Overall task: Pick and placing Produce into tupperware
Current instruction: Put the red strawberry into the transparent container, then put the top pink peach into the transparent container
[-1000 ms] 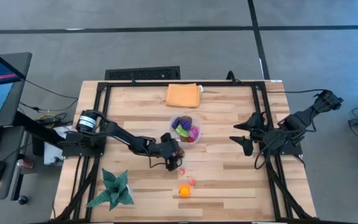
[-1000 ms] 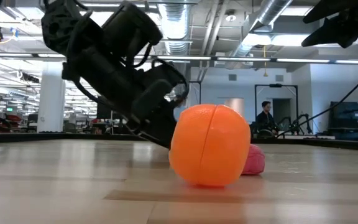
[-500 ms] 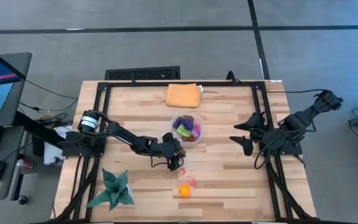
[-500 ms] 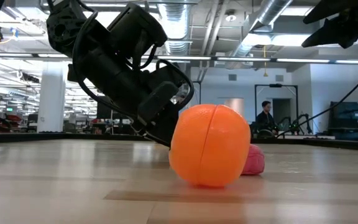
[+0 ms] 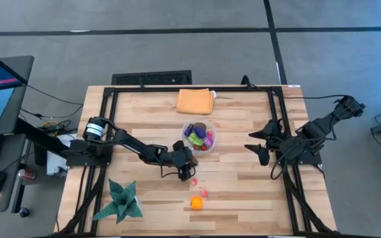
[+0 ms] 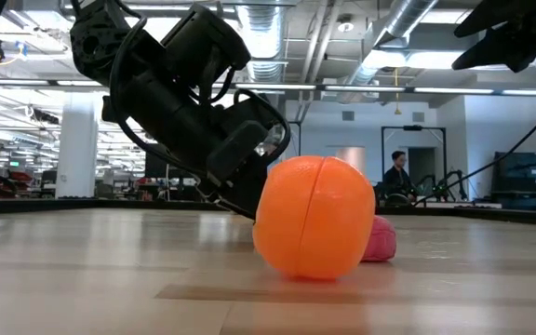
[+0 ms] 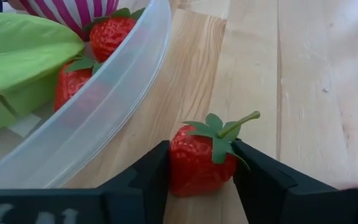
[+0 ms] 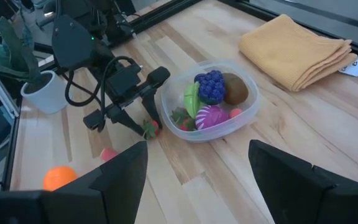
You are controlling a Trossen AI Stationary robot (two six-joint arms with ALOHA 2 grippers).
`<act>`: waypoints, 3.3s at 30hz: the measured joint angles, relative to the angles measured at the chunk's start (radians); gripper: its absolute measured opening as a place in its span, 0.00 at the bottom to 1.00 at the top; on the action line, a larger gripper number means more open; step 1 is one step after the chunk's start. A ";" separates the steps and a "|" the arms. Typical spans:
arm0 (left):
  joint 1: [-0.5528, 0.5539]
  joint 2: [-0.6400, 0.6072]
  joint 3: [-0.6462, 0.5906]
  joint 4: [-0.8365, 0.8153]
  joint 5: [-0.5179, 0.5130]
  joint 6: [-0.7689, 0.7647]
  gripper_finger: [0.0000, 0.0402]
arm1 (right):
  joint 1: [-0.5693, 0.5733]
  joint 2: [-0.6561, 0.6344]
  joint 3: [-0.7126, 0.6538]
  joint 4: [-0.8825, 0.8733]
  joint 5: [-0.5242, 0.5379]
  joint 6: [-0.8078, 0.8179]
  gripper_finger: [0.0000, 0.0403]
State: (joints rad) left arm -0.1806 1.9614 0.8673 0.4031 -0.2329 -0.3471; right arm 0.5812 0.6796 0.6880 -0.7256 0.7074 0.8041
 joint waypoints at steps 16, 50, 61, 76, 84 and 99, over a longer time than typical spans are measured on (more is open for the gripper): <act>-0.018 -0.147 0.001 -0.049 -0.023 0.032 0.35 | 0.000 0.000 0.000 -0.020 0.000 0.000 0.75; 0.251 -0.255 0.001 -0.237 0.097 0.225 0.36 | 0.000 0.000 0.000 -0.022 0.023 -0.008 0.75; 0.253 -0.254 0.001 -0.250 0.113 0.268 0.38 | 0.000 0.000 0.000 -0.023 0.027 -0.017 0.75; 0.260 -0.262 0.026 -0.251 0.126 0.310 0.51 | 0.000 0.000 0.000 -0.023 0.027 -0.018 0.75; 0.279 -0.271 0.258 -0.522 0.193 0.480 0.51 | 0.000 0.001 0.000 -0.022 0.027 -0.010 0.75; 0.121 -0.271 0.395 -0.808 0.393 0.628 0.51 | 0.000 0.001 0.000 -0.023 0.025 -0.019 0.75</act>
State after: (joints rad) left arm -0.0593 1.6901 1.2625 -0.4045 0.1604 0.2806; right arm 0.5812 0.6807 0.6880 -0.7486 0.7322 0.7855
